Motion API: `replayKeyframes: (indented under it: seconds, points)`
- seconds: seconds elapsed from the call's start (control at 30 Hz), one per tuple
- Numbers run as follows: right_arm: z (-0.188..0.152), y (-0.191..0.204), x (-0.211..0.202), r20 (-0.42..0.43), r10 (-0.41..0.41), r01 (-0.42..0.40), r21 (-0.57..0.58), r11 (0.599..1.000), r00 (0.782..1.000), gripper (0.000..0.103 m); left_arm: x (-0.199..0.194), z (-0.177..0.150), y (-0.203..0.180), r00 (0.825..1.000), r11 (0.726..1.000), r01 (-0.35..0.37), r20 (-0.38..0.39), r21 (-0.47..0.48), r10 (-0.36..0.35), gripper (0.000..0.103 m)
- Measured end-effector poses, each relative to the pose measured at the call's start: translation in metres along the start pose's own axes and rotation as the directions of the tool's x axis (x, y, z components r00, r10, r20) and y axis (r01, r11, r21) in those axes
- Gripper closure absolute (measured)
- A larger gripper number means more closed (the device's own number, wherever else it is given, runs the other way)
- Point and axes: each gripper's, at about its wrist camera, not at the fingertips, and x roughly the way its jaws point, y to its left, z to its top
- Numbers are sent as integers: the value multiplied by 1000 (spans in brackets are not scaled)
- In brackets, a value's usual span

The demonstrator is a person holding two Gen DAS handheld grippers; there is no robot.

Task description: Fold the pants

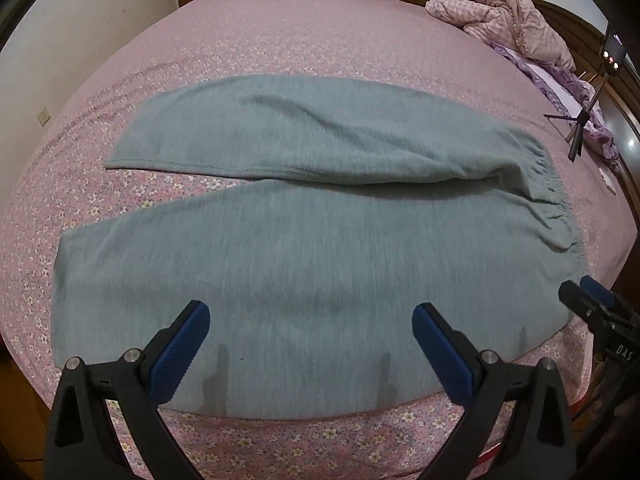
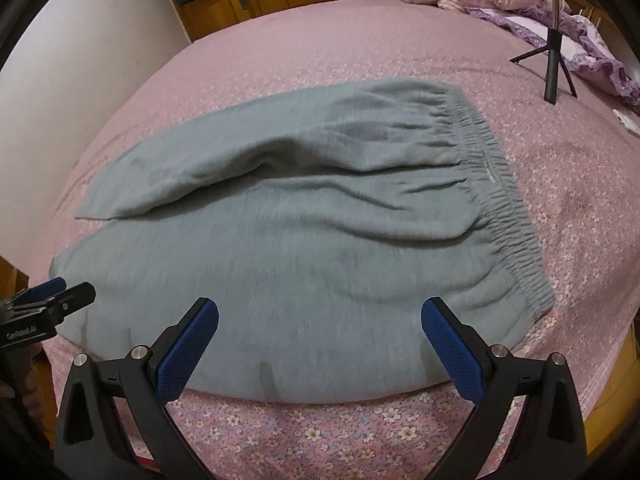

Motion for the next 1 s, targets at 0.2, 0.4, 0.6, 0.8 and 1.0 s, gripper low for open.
replayKeyframes:
  seconds: [0.2, 0.4, 0.6, 0.8, 1.0]
  points:
    - [-4, 6, 1, -10, 7, -8, -18, 1000, 1000, 0, 1, -3, 1, 1000, 1000, 7, -6, -6, -7, 0]
    - [-5, 10, -4, 9, 26, -25, -19, 999, 1000, 0, -4, -5, 4, 1000, 1000, 0, 4, -28, 0, 0]
    - [-6, 15, -9, 15, 27, -27, -37, 999, 1000, 0, -9, -5, 4, 1000, 999, -4, 19, -32, 4, 0]
    - [-10, 18, -11, 11, 40, -39, -35, 999, 999, 0, -15, -7, 5, 999, 999, -8, 33, -33, 9, 0]
    - [-11, 23, -13, 11, 40, -40, -49, 998, 999, 0, -20, -8, 5, 999, 999, -12, 43, -36, 14, 0]
